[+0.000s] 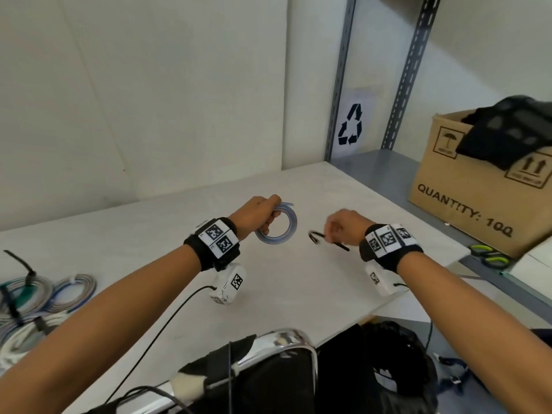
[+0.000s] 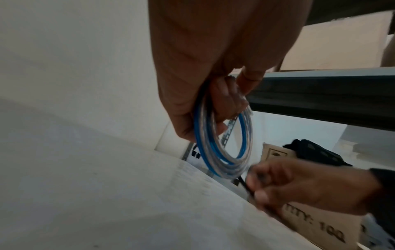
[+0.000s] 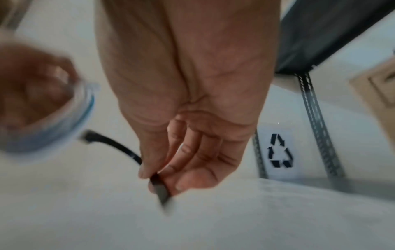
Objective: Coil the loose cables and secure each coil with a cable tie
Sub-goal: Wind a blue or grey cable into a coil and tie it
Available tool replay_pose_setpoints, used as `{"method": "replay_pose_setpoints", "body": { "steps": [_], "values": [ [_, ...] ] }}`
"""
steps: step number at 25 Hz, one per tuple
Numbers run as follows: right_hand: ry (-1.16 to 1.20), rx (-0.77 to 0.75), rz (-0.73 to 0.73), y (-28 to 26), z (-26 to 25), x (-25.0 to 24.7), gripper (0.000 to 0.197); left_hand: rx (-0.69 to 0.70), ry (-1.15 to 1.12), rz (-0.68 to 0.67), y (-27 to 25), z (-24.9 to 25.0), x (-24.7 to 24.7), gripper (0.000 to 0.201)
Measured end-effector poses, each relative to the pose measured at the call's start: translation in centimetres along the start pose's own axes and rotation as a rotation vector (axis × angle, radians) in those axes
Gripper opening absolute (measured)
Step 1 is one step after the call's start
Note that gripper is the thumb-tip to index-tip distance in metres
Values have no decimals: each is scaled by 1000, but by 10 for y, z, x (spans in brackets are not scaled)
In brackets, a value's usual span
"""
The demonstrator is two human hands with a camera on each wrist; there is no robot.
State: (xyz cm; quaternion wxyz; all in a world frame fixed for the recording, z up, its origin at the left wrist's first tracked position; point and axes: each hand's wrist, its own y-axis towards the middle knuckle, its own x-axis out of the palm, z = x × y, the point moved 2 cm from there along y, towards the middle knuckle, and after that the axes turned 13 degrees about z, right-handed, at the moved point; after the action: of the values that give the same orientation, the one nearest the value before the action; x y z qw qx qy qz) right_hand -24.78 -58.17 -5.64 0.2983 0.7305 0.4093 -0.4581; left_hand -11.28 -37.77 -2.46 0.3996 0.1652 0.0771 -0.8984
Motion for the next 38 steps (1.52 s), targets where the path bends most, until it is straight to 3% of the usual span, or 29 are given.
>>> {"method": "replay_pose_setpoints", "body": {
  "steps": [2, 4, 6, 9, 11, 17, 21, 26, 32, 35, 38],
  "values": [
    [481, -38, 93, 4, -51, -12, 15, -12, -48, 99, 1, -10, -33, 41],
    [714, -181, 74, 9, -111, -15, 10, -46, -134, 216, -1, -24, -72, 41],
    [826, -329, -56, 17, -169, 1, 12, -71, -221, 352, -8, -40, -112, 40],
    [992, -411, -318, 26, -242, 42, 22, -102, -336, 560, -33, -63, -176, 35],
    [982, -478, -382, 28, -279, 68, 16, -125, -372, 683, -53, -75, -212, 33],
    [1031, -511, -164, 41, -363, 121, 16, -133, -242, 897, -90, -109, -272, 34],
    [1072, -568, 1, 40, -381, 136, 13, -95, -281, 904, -90, -128, -286, 31],
    [1103, -613, 35, 37, -380, 148, 13, -41, -351, 929, -82, -144, -284, 24],
    [1190, -419, -230, 40, -382, 146, 38, 128, -319, 972, -81, -136, -282, 23],
    [1152, -368, -390, 44, -383, 140, 39, 170, -299, 938, -85, -132, -277, 23],
    [1097, -385, -438, 42, -383, 131, 39, 179, -290, 934, -91, -124, -273, 23]
  ]
}}
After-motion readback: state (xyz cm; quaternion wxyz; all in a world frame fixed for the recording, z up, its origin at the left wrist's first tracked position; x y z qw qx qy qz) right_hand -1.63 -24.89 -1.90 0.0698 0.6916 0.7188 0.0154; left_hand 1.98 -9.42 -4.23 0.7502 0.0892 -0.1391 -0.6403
